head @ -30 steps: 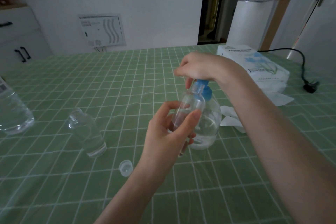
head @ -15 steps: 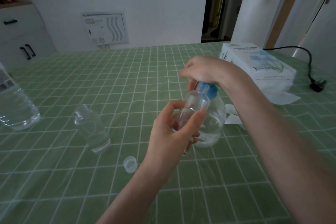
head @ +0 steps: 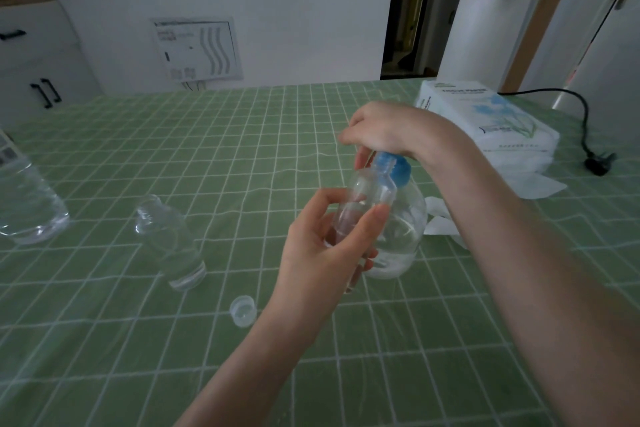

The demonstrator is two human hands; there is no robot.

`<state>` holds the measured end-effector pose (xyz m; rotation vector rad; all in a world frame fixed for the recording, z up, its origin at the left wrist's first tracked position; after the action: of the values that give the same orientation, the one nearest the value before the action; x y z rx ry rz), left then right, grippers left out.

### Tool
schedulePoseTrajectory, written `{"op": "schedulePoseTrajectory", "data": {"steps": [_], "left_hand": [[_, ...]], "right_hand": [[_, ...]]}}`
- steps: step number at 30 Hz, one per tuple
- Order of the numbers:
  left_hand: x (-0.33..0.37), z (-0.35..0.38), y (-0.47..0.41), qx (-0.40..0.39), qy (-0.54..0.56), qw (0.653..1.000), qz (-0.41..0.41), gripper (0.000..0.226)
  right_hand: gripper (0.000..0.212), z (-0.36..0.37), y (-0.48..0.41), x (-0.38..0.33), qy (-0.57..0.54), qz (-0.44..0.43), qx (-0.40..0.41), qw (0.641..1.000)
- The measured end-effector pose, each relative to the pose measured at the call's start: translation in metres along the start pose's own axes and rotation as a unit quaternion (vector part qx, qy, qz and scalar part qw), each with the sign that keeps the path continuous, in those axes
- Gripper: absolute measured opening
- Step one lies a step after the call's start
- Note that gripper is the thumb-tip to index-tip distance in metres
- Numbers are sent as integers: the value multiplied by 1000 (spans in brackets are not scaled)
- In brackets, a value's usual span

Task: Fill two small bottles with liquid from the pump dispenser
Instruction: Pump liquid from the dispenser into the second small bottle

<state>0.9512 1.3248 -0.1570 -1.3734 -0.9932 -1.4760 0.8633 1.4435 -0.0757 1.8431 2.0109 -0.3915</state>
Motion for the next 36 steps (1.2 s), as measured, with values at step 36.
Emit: {"op": "schedulePoseTrajectory", "data": {"steps": [36], "left_hand": [[2, -1, -1, -3, -2, 1000, 8, 32]], "right_hand": [[40, -7, 0, -1, -5, -5, 17, 1000]]}}
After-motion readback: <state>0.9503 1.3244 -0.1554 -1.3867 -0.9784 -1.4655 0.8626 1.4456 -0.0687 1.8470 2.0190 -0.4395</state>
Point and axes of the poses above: each hand's wrist, its own y-axis away from the middle knuckle, its own z-axis out of the palm, x = y × z, the point moved 1 cm from there along -y, towards the middle knuckle, and after that the axes turned 9 degrees about -z, right-handed, at the moved point
